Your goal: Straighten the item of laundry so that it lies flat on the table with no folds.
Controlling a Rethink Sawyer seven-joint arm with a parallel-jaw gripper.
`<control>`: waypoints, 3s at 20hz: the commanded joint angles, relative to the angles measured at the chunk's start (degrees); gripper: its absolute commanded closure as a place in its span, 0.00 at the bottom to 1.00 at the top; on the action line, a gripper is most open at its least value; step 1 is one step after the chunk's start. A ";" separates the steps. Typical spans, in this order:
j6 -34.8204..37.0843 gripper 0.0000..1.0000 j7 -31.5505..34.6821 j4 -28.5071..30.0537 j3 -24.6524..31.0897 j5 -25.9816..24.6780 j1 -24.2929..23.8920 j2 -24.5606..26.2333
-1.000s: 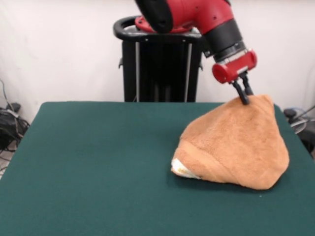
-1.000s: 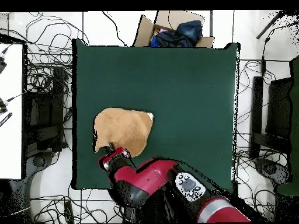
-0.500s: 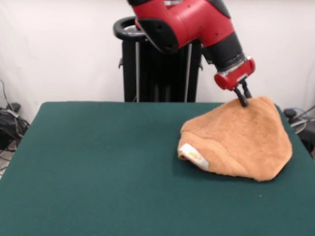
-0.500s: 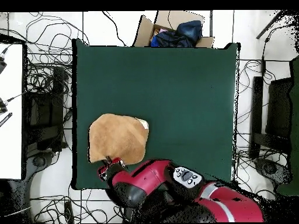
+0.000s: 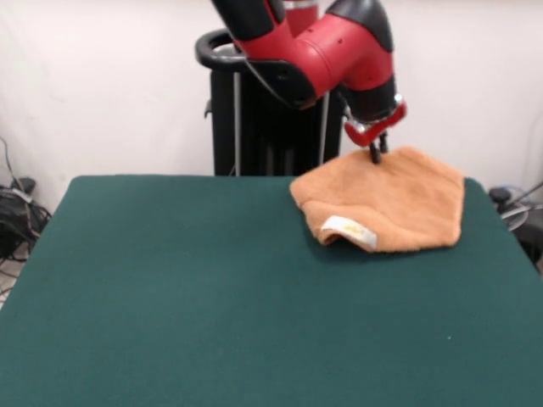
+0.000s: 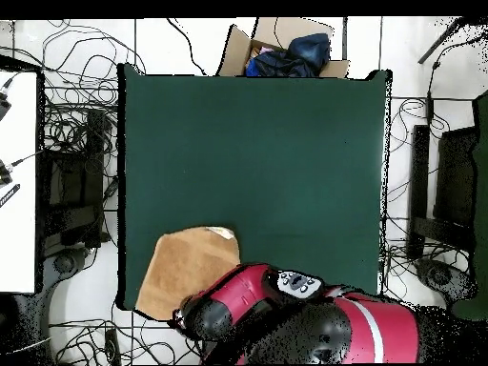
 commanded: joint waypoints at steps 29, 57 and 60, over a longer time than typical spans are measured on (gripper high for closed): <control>1.16 0.00 2.70 -10.24 -2.54 -3.48 5.29 5.08; 15.39 0.00 -5.97 7.38 20.55 19.51 -10.28 -21.81; 16.45 0.00 -5.96 7.86 23.10 21.71 -11.78 -24.00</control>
